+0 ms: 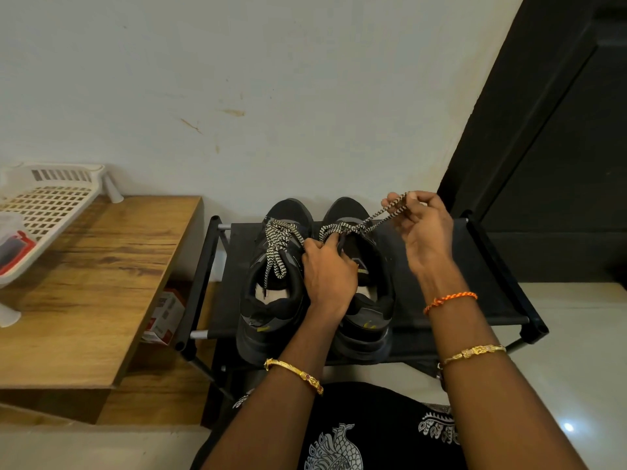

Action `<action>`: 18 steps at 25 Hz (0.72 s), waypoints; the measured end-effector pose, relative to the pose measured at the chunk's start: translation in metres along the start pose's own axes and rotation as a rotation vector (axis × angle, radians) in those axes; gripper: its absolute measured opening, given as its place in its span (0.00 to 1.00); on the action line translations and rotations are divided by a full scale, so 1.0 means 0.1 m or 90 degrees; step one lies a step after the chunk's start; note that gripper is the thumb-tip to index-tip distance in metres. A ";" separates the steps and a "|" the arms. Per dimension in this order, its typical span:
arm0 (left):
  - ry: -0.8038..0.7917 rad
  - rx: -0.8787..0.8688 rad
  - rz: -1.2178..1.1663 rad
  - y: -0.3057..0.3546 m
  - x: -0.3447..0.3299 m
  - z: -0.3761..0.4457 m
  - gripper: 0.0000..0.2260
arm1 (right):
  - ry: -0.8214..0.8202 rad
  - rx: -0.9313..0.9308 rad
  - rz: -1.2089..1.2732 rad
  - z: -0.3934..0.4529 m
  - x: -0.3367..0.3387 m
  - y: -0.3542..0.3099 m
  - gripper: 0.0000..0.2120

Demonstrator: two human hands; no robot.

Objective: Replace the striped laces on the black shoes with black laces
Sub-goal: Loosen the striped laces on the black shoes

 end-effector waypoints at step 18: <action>0.000 0.005 0.013 0.00 -0.01 0.01 0.17 | -0.107 0.207 -0.548 -0.12 -0.25 0.07 0.06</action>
Point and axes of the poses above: each hand's wrist, its own z-axis towards the middle knuckle, its own x-axis out of the back of the hand, y = z × x, the point moved 8 cm from there along z, towards the middle knuckle, and after that the axes turned 7 degrees about z, right-handed, at the moved point
